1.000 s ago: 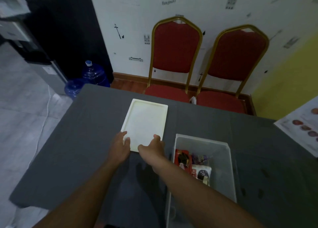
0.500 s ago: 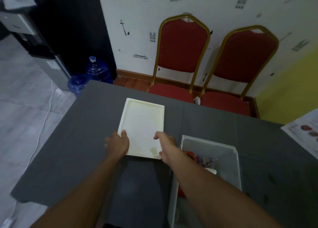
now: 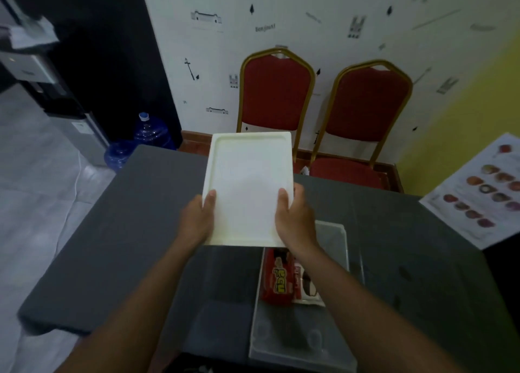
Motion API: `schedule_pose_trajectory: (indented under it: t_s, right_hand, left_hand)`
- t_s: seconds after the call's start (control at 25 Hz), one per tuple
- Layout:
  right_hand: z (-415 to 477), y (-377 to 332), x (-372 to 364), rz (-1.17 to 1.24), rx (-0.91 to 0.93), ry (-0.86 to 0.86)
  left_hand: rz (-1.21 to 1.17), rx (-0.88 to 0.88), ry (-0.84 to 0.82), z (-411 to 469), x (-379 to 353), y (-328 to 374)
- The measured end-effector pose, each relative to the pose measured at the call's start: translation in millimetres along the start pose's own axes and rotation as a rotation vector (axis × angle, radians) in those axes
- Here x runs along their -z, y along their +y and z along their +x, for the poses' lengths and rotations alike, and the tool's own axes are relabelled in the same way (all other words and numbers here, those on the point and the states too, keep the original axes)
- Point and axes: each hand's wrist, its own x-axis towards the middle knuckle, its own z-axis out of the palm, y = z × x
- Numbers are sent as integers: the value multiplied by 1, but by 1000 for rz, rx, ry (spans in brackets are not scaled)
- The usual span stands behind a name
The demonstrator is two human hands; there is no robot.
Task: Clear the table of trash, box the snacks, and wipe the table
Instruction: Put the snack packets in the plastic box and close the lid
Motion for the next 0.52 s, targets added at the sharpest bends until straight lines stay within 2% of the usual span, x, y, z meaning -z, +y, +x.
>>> schedule_pose_trajectory:
  t_s: [0.24,0.4,0.52]
  right_hand:
    - [-75,91,73,-278,-26,142]
    - [-119,144,72,-271,-50,237]
    - [-134,156,70,-168,-92,217]
  left_hand:
    - [-99,-61,-215,-114,-65,1]
    - [-99,-82,-224,-162,-80,-28]
    - [-61,-106,-222,-172,-84,-35]
